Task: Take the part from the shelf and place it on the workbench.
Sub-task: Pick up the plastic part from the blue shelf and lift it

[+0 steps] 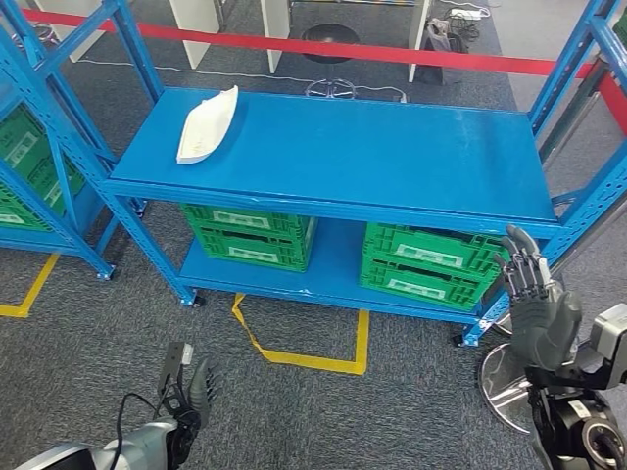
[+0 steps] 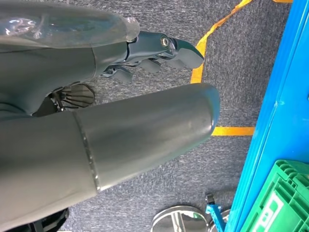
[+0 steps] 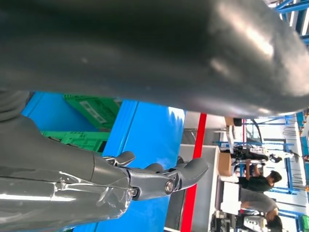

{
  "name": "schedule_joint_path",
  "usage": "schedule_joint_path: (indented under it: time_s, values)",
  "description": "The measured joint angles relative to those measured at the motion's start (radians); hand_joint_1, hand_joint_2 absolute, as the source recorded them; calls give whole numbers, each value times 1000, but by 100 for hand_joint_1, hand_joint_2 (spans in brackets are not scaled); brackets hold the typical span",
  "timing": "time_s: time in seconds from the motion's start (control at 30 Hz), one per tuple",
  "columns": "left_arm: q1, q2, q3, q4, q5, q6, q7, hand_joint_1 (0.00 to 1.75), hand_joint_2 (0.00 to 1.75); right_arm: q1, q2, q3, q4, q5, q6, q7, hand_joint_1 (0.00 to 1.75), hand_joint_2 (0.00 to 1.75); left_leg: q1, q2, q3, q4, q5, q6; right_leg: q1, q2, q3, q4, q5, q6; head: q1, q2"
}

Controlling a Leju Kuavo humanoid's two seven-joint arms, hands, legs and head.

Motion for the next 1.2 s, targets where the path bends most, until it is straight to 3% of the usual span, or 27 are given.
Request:
schedule_joint_path:
  time_s: [0.33, 0.53, 1.2]
  values:
    - [0, 0, 0, 0, -2, 1, 0, 0, 0, 5, 0, -3, 0, 3, -5, 3, 0, 0, 0, 0, 0, 0, 0, 0, 0, 0, 0, 0, 0, 0, 0, 0]
    - [4, 11, 0, 0, -31, 31, 4, 0, 0, -24, 0, -12, 17, 33, -145, 56, 0, 0, 0, 0, 0, 0, 0, 0, 0, 0, 0, 0, 0, 0, 0, 0]
    - [8, 23, 0, 0, -35, 38, 7, 0, 0, -47, 1, -20, 56, 31, -148, 54, 0, 0, 0, 0, 0, 0, 0, 0, 0, 0, 0, 0, 0, 0, 0, 0]
